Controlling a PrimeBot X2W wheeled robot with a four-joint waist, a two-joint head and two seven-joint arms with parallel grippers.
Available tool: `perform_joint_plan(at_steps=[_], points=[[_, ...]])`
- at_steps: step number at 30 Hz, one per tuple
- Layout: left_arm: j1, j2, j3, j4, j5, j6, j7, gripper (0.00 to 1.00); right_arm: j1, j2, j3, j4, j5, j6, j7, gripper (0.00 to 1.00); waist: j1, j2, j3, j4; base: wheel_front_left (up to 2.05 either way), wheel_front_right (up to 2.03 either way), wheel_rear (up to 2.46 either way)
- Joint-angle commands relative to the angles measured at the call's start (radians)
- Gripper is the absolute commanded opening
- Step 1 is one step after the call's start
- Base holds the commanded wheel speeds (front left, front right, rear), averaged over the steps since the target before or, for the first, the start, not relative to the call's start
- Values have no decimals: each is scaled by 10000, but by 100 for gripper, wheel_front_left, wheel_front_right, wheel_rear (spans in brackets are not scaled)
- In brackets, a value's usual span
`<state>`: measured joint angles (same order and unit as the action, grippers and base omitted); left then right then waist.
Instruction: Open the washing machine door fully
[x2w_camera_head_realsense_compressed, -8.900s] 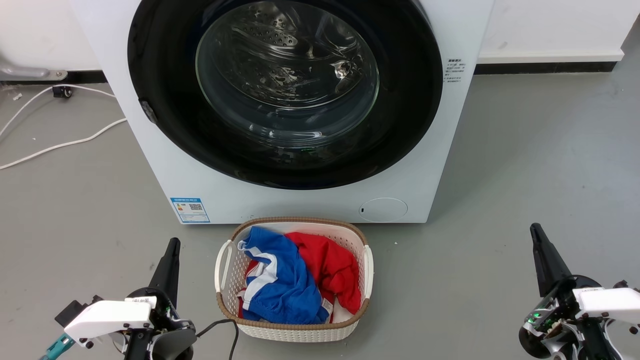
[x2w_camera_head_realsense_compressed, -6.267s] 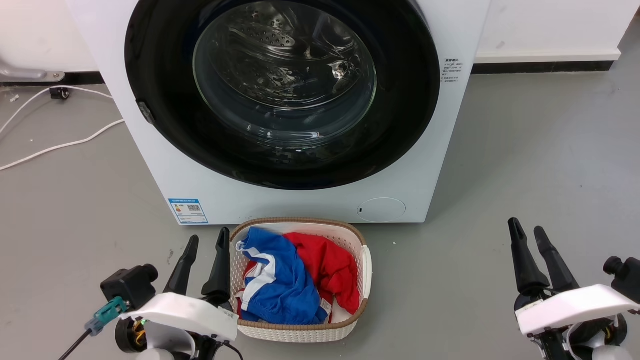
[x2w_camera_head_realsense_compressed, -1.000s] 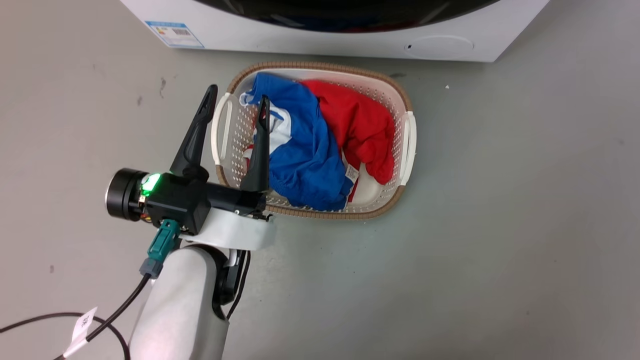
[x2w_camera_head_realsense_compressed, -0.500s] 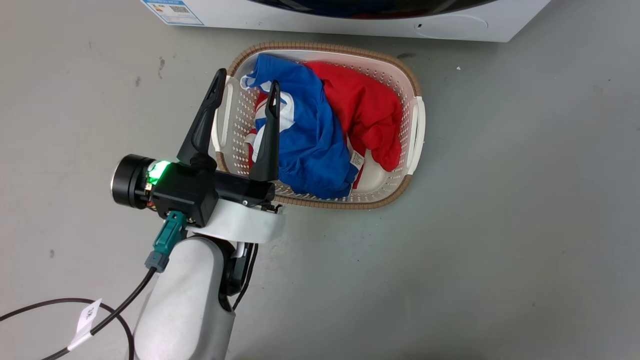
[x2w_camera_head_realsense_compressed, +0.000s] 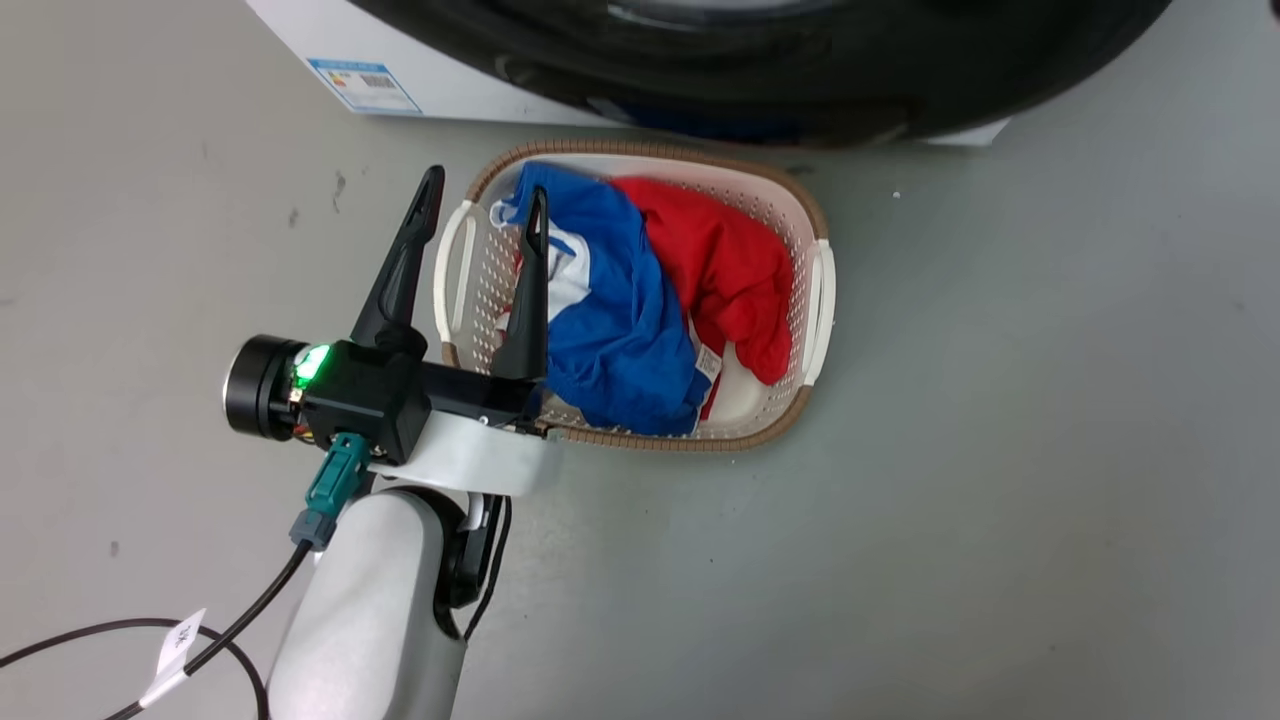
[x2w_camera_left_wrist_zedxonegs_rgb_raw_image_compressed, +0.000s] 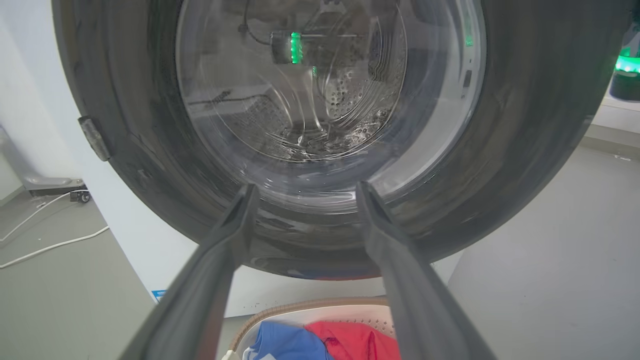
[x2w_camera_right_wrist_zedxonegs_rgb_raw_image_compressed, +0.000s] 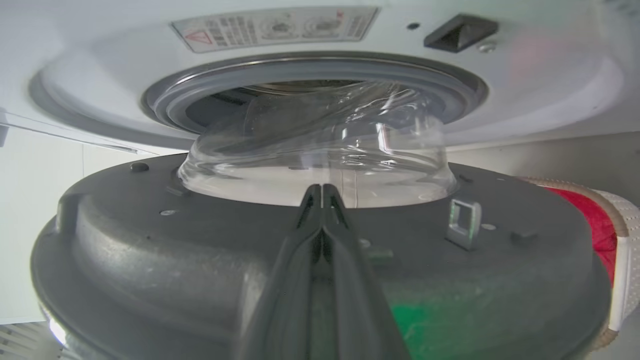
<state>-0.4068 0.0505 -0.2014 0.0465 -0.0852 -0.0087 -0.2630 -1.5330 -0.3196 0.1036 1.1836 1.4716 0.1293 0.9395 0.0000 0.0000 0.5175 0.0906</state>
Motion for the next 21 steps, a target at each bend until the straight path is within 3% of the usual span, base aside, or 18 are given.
perform_joint_plan(at_steps=[1,21], points=[[138,2,31,33,-2,-6,-25,100,285,113,39,-116,53,25,140,0,0,0,-245,-7,0,0,0],[2088,0,315,542,-306,-39,-25,100,4995,1279,266,-3380,585,25,1598,0,0,0,-2943,-147,0,0,0]])
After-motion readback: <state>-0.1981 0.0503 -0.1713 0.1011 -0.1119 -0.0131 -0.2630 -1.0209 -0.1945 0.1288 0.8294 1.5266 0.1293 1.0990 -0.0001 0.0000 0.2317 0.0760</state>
